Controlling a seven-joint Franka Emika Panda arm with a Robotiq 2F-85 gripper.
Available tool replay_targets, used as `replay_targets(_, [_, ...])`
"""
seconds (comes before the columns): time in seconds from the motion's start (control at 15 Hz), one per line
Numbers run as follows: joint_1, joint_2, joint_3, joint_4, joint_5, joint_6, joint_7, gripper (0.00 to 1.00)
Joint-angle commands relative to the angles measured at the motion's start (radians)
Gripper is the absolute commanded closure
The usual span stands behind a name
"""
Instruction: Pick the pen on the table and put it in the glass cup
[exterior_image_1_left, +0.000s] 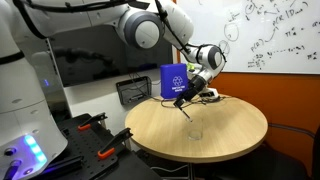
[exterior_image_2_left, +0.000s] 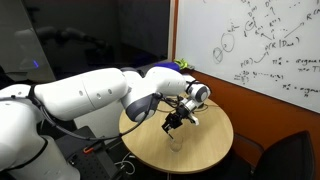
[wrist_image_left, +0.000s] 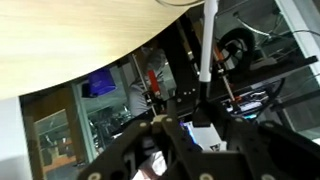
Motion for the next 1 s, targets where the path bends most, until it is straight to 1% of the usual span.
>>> replay_targets(0.0, [0.021, 0.003, -0.007, 0.051, 0.000, -0.061, 0.022, 0.23])
replay_targets(0.2, [0.029, -0.006, -0.008, 0.058, 0.003, -0.059, 0.061, 0.02])
replay_targets(0.27, [0.028, -0.009, -0.006, 0.059, 0.005, -0.056, 0.068, 0.00])
replay_targets(0.33, [0.029, -0.014, -0.003, 0.056, 0.006, -0.049, 0.076, 0.00])
replay_targets(0.47, [0.028, -0.028, 0.001, 0.049, 0.021, -0.029, 0.136, 0.00])
replay_targets(0.6, [0.021, -0.045, 0.014, 0.039, 0.056, 0.013, 0.233, 0.00])
replay_targets(0.73, [0.015, -0.070, 0.030, 0.019, 0.088, 0.094, 0.312, 0.00])
replay_targets(0.8, [0.011, -0.085, 0.036, 0.005, 0.104, 0.155, 0.354, 0.00])
replay_targets(0.93, [0.009, -0.114, 0.041, -0.030, 0.097, 0.291, 0.395, 0.00])
